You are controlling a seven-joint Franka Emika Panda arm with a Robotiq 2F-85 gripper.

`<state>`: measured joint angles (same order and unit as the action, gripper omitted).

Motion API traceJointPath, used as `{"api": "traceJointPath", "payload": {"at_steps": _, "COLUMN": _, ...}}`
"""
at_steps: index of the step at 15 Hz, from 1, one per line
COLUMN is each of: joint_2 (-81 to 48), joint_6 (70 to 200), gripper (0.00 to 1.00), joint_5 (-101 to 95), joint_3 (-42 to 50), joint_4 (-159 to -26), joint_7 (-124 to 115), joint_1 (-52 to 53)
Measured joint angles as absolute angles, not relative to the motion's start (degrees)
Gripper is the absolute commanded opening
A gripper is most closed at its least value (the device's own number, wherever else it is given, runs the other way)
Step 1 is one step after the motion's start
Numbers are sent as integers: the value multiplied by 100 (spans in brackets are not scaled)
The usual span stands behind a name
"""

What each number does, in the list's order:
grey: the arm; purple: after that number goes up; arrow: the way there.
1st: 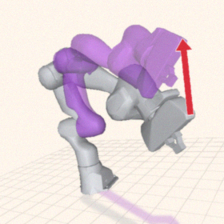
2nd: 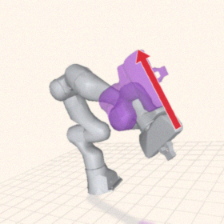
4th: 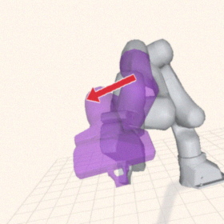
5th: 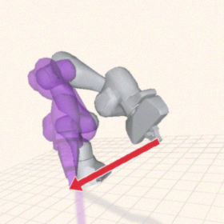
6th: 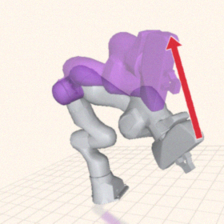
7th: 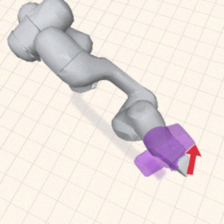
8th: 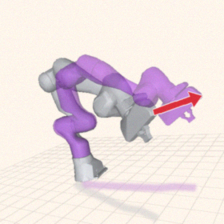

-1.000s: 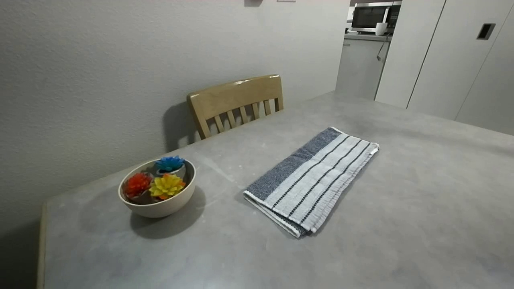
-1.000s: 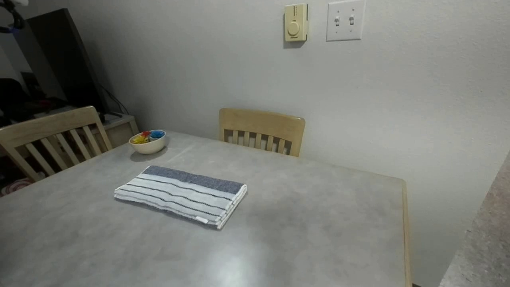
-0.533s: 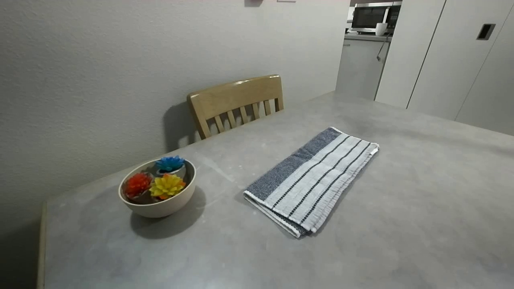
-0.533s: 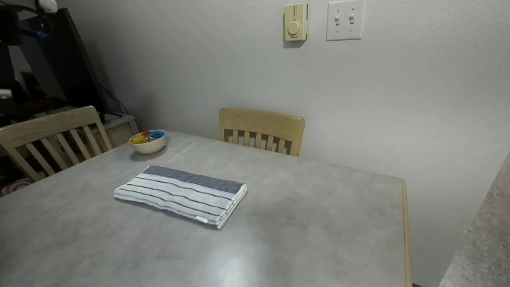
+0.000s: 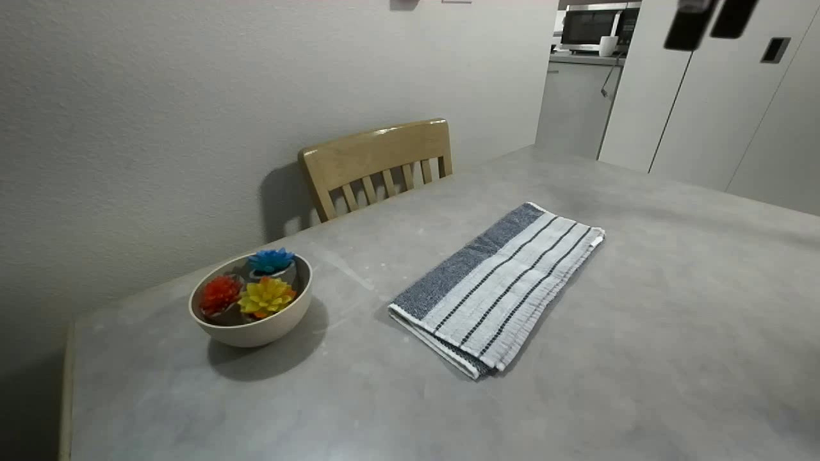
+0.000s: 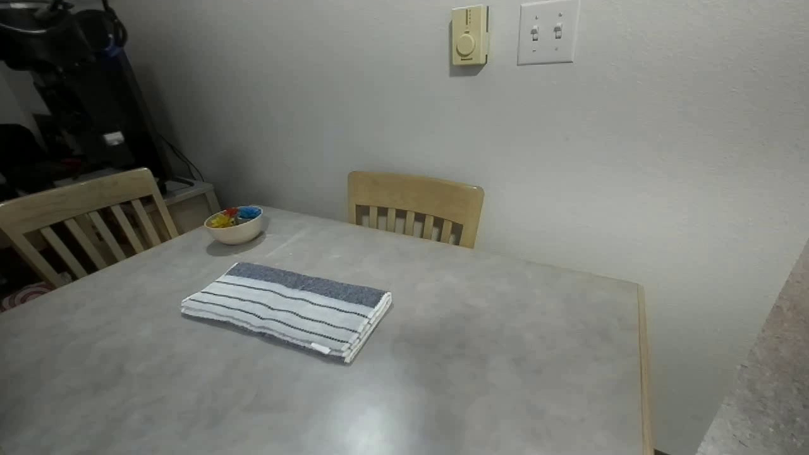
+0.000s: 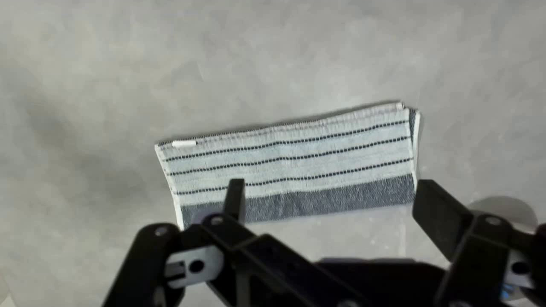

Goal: Fold the towel

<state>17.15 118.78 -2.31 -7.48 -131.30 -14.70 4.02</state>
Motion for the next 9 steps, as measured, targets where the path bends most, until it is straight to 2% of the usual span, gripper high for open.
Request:
{"api": "traceJointPath", "payload": {"at_steps": 4, "joint_2": 1492, "joint_6": 13113, "gripper": 100, "joint_5": -74, "joint_3": -535, "joint_4": -13287, "joint_7": -631, "joint_1": 422}}
{"api": "traceJointPath", "payload": {"at_steps": 9, "joint_2": 1369, "joint_6": 13224, "gripper": 100, "joint_5": 129, "joint_3": -469, "joint_4": -13278, "joint_7": -308, "joint_1": 454}}
